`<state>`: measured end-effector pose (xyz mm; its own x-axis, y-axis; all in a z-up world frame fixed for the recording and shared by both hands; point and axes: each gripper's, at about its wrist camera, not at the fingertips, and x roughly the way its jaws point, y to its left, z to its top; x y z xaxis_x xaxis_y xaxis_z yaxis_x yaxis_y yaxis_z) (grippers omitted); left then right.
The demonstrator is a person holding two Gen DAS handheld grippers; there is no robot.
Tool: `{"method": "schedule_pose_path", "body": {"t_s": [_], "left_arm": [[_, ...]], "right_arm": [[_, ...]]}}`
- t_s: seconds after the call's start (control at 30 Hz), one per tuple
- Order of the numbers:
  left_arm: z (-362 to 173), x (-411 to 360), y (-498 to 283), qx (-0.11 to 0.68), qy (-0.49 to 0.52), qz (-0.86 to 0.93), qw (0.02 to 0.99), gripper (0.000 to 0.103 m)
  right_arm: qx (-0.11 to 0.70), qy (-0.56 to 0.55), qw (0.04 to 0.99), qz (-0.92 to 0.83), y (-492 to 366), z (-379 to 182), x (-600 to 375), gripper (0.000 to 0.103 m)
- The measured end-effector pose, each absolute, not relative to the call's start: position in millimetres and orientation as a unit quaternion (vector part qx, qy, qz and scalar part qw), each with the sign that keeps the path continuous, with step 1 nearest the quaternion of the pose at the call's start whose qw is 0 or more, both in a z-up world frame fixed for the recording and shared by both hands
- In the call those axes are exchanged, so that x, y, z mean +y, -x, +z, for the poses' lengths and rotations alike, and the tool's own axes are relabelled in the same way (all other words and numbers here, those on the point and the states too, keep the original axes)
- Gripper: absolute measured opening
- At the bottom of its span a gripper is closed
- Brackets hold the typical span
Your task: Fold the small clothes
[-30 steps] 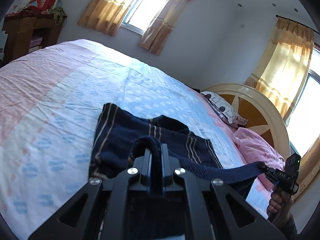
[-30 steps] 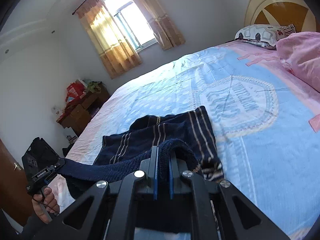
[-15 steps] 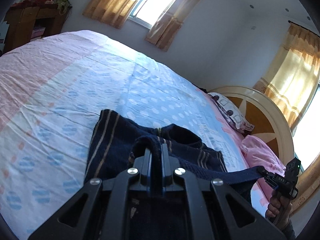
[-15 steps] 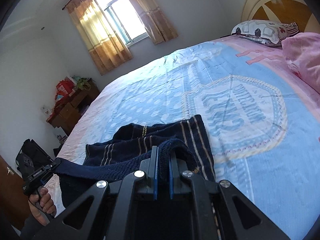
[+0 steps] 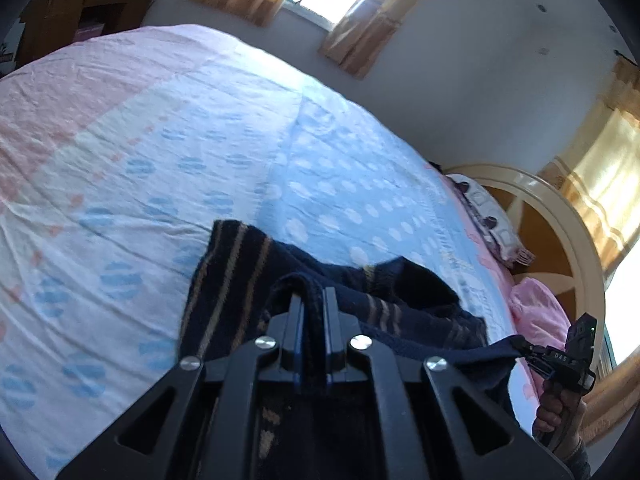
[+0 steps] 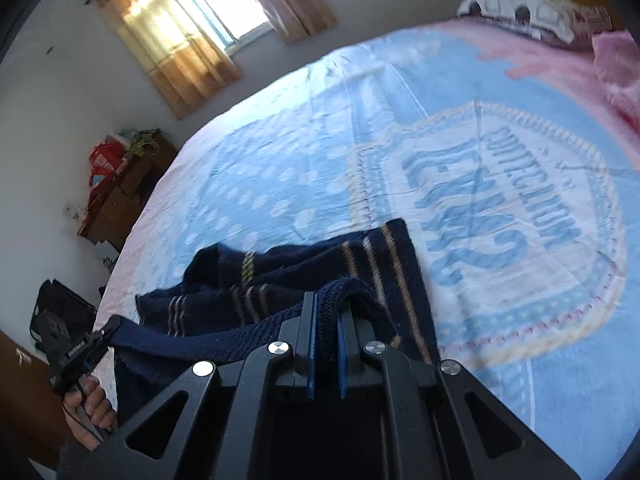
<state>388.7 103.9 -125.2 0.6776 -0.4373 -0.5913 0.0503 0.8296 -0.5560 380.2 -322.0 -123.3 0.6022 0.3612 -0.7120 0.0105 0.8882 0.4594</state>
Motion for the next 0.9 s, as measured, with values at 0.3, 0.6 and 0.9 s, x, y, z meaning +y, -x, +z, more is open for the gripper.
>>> {"method": "schedule_pose_path", "body": {"t_s": [0.3, 0.6, 0.9], "left_arm": [[-125, 130, -392, 0.367, 0.294, -0.081, 0.879, 0.04], [-111, 78, -377, 0.39, 0.093, -0.104, 0.91, 0.047], [-134, 56, -412, 0.434, 0.015, -0.104, 0.895, 0.055]], "right_arm": [[0.433, -0.277, 0.856, 0.057, -420, -148, -347, 0.076], [0.422, -0.159, 0.891, 0.051, -394, -139, -339, 0.061], [0.453, -0.083, 0.883, 0.088, -422, -149, -301, 0.055]]}}
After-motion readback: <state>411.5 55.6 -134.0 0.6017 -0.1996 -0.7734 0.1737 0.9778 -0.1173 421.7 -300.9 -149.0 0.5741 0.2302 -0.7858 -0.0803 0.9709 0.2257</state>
